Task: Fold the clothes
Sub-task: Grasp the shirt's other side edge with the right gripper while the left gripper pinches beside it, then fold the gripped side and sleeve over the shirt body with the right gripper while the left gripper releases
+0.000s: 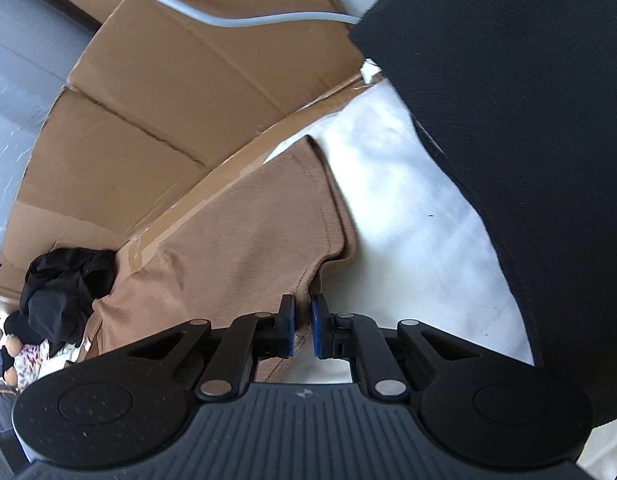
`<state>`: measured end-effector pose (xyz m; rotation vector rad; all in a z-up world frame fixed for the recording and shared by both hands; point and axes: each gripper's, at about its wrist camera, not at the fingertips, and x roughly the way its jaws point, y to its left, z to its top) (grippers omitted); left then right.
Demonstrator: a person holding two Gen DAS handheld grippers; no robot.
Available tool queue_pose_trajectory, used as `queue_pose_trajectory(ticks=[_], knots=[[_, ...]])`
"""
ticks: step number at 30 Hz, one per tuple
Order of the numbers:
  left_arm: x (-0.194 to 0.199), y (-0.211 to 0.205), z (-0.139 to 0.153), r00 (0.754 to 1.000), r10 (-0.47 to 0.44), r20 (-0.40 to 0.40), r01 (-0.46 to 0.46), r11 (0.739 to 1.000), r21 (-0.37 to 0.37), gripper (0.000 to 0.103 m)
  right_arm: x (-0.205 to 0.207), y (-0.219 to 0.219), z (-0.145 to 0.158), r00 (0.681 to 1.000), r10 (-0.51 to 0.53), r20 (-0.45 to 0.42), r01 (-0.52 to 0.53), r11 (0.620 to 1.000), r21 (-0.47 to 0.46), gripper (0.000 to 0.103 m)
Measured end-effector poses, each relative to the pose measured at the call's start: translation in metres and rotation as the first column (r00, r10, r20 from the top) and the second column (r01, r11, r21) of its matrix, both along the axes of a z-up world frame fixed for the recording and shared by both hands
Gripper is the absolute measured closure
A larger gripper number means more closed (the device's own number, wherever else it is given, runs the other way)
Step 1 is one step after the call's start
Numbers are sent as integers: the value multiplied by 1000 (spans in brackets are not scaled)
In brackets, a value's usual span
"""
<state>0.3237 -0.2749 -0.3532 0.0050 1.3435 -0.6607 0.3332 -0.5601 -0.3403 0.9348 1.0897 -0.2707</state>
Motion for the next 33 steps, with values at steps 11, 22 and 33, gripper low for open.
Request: queue_pose_trajectory(ticks=[11,22,33], knots=[[-2,-5,-8,1000,14,7,-14,1000,4,89,17,12,17,975,180,130,-188,981,52,96],[-4,4,-3,999,8,32,-8,1000,-6,92,13,38,28,943,259,208,-287,950,119,96],[4,56,38,991,65,117,-71,997,44,87,9,49,41,928,320,192,-336,940,58,96]])
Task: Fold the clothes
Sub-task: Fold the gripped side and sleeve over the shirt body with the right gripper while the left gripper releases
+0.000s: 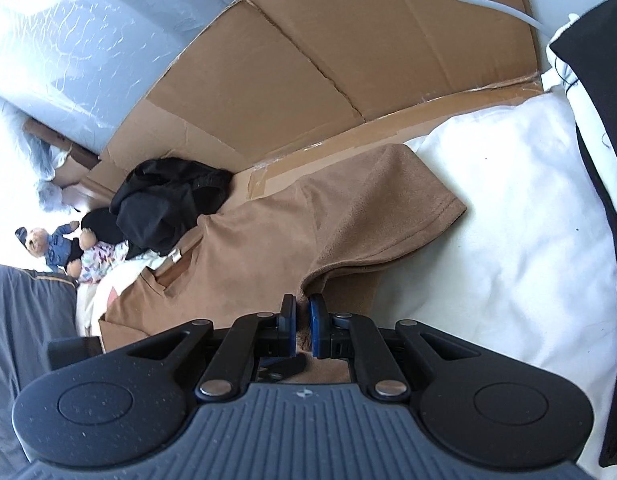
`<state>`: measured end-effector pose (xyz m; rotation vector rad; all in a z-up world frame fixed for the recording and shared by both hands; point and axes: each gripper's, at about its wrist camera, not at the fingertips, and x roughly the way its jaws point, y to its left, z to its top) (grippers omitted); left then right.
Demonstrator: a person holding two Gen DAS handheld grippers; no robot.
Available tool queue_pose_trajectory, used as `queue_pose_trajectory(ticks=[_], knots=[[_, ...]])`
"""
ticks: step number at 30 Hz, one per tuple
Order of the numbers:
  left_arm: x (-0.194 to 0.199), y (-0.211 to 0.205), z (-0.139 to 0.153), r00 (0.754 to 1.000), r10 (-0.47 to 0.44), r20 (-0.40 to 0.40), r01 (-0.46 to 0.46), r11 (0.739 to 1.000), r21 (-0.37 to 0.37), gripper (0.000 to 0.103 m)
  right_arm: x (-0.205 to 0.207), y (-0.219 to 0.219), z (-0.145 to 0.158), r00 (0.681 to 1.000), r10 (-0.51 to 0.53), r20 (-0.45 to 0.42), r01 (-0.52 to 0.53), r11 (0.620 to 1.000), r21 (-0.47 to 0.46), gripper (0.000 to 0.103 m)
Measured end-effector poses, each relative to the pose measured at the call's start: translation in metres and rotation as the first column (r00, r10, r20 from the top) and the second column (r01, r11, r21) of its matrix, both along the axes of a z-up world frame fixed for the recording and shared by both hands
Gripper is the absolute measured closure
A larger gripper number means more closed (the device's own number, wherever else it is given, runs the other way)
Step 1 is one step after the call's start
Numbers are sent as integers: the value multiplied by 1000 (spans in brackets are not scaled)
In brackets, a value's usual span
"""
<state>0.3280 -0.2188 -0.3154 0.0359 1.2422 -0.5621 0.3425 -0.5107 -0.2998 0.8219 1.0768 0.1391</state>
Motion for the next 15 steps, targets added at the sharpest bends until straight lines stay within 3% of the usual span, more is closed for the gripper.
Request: queue_pose_trajectory(ticks=[8,15], knots=[[12,49,21,995,93,46,-94,996,11,85,2,27,5,991,136,-2,-135,987,-90,96],[20,52,22,994,95,49,-96,995,12,84,8,71,-3,956,292,-27,-293,943,-157,96]])
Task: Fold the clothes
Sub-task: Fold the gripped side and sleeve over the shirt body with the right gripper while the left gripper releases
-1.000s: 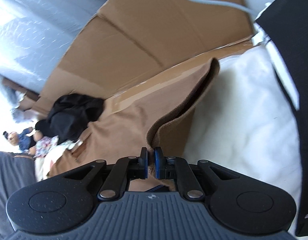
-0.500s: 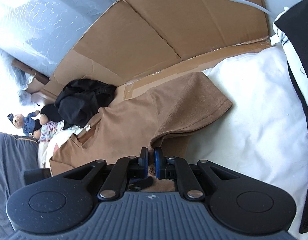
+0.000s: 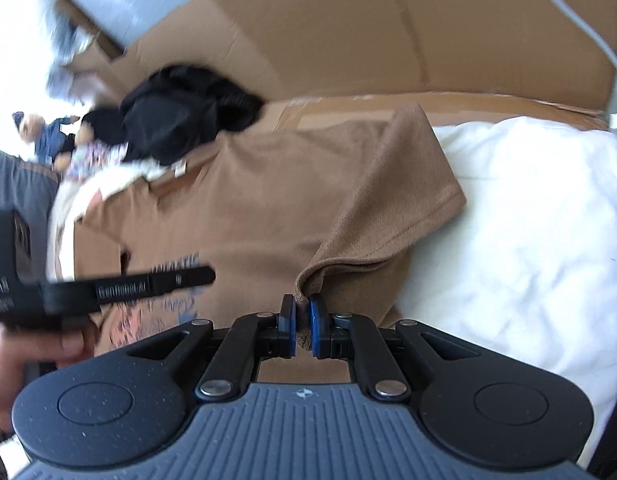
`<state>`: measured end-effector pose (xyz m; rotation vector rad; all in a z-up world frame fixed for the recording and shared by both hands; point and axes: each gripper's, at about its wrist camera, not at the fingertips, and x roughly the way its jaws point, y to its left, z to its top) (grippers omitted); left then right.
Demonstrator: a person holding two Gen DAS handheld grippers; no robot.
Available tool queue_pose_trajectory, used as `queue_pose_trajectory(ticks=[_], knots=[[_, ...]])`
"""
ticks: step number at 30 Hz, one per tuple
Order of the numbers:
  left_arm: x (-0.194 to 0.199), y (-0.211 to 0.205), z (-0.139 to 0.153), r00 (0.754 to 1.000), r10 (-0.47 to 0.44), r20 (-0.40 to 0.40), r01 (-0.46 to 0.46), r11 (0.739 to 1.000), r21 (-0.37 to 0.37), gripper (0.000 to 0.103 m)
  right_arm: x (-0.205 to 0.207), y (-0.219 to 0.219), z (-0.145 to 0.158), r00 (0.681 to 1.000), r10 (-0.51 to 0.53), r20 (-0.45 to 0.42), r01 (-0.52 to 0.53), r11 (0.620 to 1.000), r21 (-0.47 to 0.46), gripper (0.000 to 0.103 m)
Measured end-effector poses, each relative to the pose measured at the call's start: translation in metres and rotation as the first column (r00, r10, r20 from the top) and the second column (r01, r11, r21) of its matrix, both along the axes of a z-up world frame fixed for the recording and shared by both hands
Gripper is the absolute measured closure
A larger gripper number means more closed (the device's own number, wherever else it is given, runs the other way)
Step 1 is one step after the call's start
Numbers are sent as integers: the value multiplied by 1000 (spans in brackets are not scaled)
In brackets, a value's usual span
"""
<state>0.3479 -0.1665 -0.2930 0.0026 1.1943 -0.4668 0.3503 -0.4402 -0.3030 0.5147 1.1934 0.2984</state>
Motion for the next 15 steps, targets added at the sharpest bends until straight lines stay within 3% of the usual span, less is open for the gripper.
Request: queue_pose_trajectory(ticks=[10,12,13,14,15], knots=[[9,-4,-7,1000,9,-3,-9,999,-54,84,-2,42,-20,986,167,-17,-168,984,-64,93],[8,-7,-10,1000,0,-13,-1,998,-57,84,-2,49,-26,977,208,-43,-210,977,-41,80],[8,-8,-11,1000,-7,-15,6,998,-57,84,-2,52,-29,970,232,-68,-233,972,-17,60],[7,-9,-12,1000,-15,-15,14,998,-56,84,-1,52,-29,968,238,-79,-240,971,-12,47],[7,-10,-13,1000,-21,-15,20,998,-52,84,-1,51,-29,965,245,-90,-246,969,-8,46]])
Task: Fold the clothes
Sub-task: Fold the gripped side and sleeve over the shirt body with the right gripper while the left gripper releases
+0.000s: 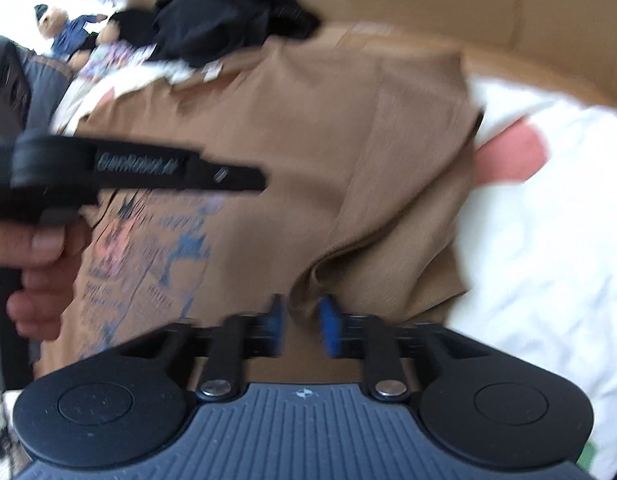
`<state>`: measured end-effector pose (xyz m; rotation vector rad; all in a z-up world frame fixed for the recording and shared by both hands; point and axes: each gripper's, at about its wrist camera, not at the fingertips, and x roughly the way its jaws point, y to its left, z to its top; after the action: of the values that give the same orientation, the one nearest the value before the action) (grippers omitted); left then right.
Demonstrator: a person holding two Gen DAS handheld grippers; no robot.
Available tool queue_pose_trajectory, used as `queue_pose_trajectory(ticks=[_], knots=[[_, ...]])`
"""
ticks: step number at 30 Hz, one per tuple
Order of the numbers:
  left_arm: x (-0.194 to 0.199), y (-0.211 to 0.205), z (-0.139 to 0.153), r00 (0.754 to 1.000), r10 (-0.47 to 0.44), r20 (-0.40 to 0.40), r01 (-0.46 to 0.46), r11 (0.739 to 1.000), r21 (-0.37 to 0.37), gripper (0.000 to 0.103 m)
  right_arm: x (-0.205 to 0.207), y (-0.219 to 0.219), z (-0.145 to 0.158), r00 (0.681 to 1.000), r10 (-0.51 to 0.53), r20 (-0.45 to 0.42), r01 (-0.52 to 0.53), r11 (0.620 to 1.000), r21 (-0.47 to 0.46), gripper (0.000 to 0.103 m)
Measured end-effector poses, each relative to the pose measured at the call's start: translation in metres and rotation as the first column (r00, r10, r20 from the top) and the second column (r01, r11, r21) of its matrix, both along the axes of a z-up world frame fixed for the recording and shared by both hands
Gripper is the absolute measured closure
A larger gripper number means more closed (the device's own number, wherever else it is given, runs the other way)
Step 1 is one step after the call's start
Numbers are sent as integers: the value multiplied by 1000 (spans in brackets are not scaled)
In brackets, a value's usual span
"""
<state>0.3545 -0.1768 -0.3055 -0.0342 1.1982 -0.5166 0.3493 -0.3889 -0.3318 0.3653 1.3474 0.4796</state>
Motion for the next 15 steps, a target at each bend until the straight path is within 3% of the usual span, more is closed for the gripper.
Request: queue_pose_trajectory(ticks=[4,9,15], knots=[[-3,0,-1,1000,-7,3,7,1000,18,83,5,-29,10,995,-101,15,101,995,1,45],[-3,-1,6,1000,7,26,-7,1000,-7,81,2,-72,20,964,-259,57,260,965,-18,45],[-5,-13,9,999,2,47,0,999,-46,72,-2,-105,25,938,-335,94,340,939,-49,45]])
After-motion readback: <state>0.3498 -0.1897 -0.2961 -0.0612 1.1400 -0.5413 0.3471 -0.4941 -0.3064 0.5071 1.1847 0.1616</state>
